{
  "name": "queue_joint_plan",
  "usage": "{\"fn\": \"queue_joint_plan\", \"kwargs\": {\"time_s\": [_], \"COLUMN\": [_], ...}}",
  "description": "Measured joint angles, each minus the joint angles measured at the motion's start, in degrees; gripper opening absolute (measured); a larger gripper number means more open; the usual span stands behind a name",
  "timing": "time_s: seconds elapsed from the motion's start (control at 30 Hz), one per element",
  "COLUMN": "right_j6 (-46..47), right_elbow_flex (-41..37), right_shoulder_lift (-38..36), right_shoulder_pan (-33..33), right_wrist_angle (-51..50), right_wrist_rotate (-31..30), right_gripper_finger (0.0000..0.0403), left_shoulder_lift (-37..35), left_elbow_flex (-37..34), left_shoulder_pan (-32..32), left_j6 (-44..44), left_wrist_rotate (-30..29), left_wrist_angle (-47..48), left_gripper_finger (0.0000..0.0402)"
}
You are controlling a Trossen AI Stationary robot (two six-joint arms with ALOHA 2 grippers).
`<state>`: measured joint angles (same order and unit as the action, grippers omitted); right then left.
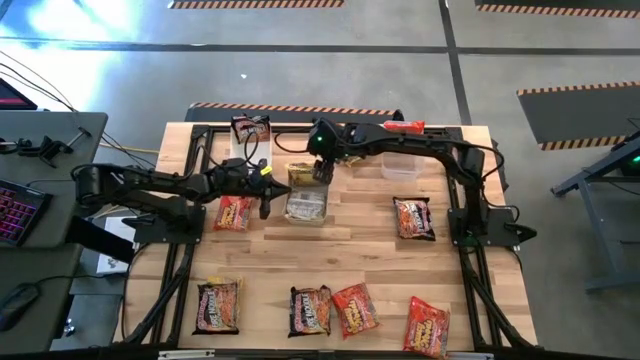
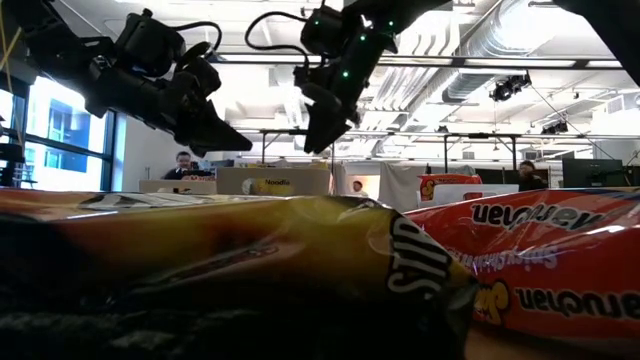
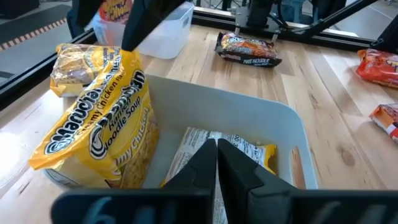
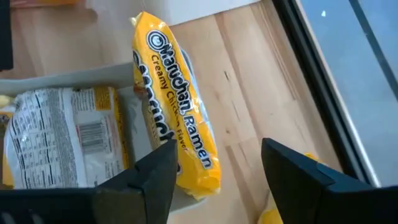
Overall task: Sort Maruchan noodles
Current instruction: Adjust the yellow noodle packs in the gray bin
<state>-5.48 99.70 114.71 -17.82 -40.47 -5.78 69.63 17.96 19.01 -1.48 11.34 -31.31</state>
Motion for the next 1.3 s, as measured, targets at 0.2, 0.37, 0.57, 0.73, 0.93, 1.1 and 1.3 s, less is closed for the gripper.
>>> {"fn": "queue_joint_plan", "kwargs": {"time_s": [0.2, 0.37, 0.57, 0.73, 0.93, 1.1, 1.3], "right_j6": [-1.0, -1.0, -2.2, -3.5, -3.3, -3.4, -3.9], "right_elbow_flex": [-1.2, -3.8, -3.1, -3.0, -3.0, -3.1, -3.1], "right_shoulder_lift": [0.1, 0.9, -0.5, -6.7, -12.2, -13.4, -13.5], "right_shoulder_pan": [0.2, 0.2, 0.3, 1.0, 1.2, 1.2, 1.3], "right_wrist_angle": [2.5, 5.6, 2.8, -3.3, -8.2, -8.4, -8.2], "right_wrist_rotate": [4.5, 6.9, 4.6, 1.8, 0.0, 0.1, 0.1], "right_gripper_finger": [0.0213, 0.0213, 0.0213, 0.0213, 0.0213, 0.0213, 0.0213], "left_shoulder_lift": [0.0, 0.9, 6.7, 12.9, 18.4, 20.7, 21.6], "left_elbow_flex": [1.3, 5.2, 9.4, 13.9, 19.2, 21.5, 22.7], "left_shoulder_pan": [-1.2, -2.3, -3.1, -4.0, -5.2, -6.4, -6.8], "left_j6": [0.1, 1.7, 5.7, 9.9, 14.3, 19.2, 19.7], "left_wrist_rotate": [0.3, 0.2, 0.2, 0.1, -3.6, -8.1, -8.9], "left_wrist_angle": [2.8, 9.4, 10.6, 14.5, 22.5, 27.0, 29.2], "left_gripper_finger": [0.0049, 0.0086, 0.0117, 0.0138, 0.0154, 0.0156, 0.0141]}}
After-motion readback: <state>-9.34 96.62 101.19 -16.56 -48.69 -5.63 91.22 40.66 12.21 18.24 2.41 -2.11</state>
